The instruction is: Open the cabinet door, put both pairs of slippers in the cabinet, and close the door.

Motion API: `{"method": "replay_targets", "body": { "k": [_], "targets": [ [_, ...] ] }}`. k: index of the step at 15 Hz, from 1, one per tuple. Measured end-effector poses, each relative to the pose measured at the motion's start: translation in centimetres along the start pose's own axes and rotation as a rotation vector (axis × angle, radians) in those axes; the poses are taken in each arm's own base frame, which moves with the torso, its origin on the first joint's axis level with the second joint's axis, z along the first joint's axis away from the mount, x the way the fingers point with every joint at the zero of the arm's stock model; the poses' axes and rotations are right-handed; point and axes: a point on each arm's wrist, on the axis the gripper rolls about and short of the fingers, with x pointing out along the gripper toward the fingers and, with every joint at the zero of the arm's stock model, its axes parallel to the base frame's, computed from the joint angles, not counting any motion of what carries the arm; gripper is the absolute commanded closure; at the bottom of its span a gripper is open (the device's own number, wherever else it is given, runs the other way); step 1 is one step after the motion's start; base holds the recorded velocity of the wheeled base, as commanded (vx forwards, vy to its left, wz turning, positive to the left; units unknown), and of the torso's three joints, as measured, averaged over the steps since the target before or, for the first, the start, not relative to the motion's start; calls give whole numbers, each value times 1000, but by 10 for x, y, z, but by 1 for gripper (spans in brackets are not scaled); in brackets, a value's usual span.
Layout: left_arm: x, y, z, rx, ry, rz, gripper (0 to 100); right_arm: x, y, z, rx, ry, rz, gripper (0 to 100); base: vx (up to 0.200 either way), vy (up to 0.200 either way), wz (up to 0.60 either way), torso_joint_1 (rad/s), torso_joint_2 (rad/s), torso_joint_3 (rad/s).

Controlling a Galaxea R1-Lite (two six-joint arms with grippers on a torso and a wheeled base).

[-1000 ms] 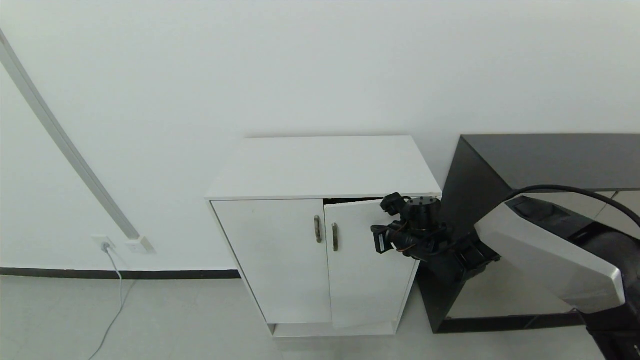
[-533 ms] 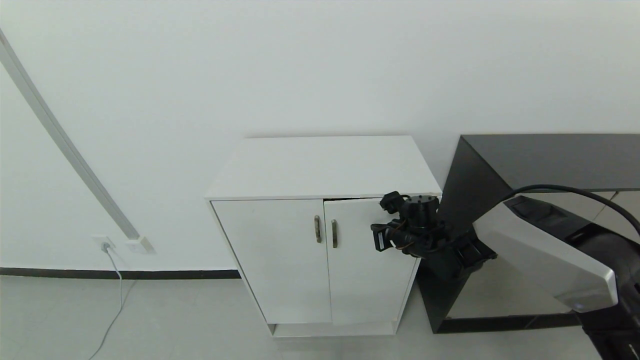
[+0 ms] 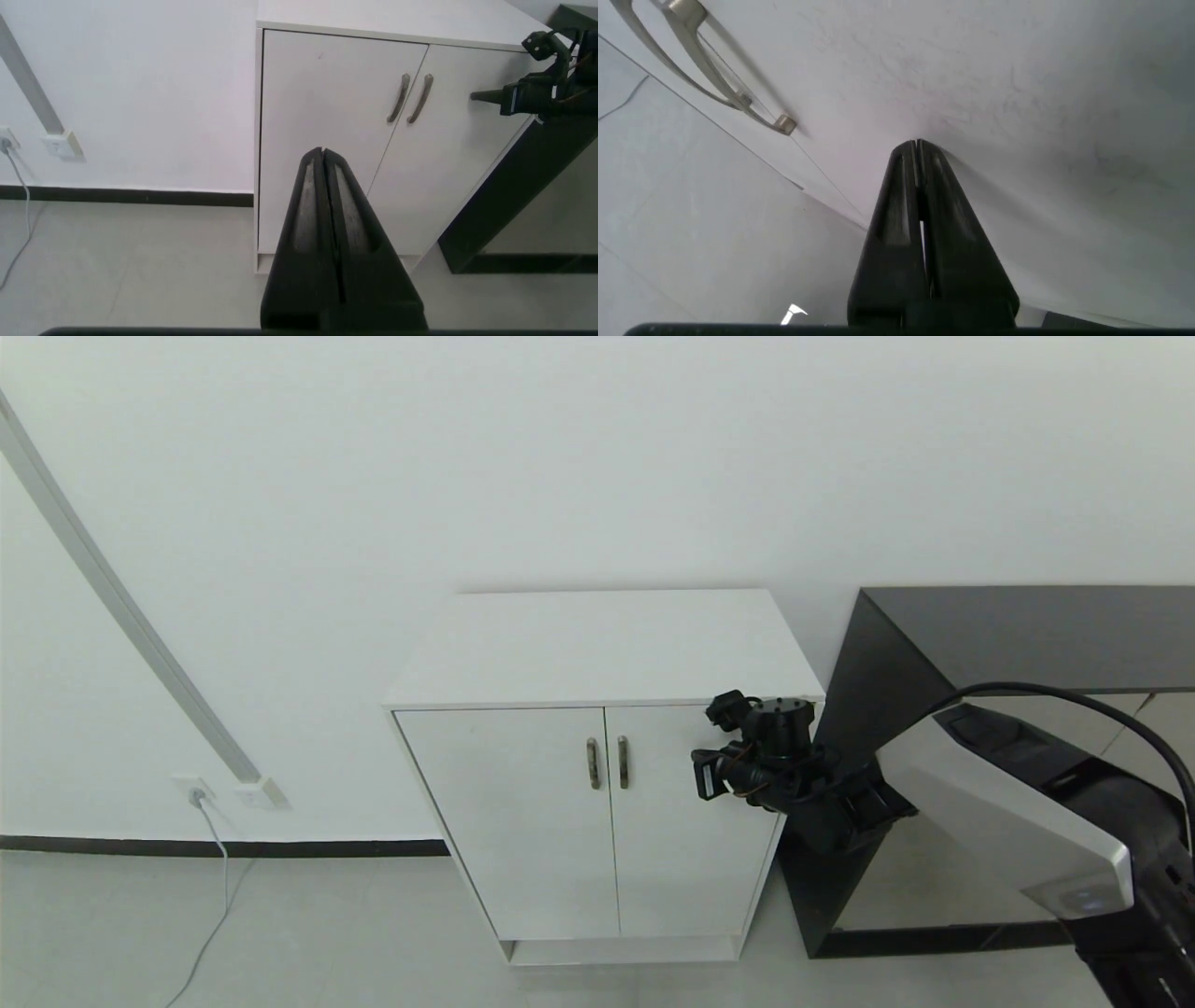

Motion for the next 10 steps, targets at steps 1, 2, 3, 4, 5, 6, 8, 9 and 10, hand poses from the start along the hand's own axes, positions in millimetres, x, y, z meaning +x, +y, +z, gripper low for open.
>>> {"method": "replay_targets", "body": {
  "k": [1,2,3,4,5,6,8,9,10],
  "targets": [
    [0,0,0,0,0,0,100,1,0,-1,0,1,0,100,0,0,0,0,0,0],
    [0,0,0,0,0,0,100,1,0,-2,0,3,0,100,0,0,0,0,0,0],
    [0,0,0,0,0,0,100,2,0,-3,0,4,0,100,0,0,0,0,0,0],
    [0,0,0,0,0,0,100,2,0,-3,0,4,0,100,0,0,0,0,0,0],
    [0,0,0,0,0,0,100,2,0,-3,0,4,0,100,0,0,0,0,0,0],
    [0,0,0,-1,0,0,100,1,0,-5,1,7,-1,100,0,0,0,0,0,0],
    [0,0,0,0,0,0,100,-4,1,-14,1,23,0,100,0,0,0,0,0,0],
    [0,0,0,-1,0,0,100,-7,2,-16,0,13,1,100,0,0,0,0,0,0],
    [0,0,0,-1,0,0,100,-11,3,-17,0,9,2,100,0,0,0,0,0,0]
  ]
}}
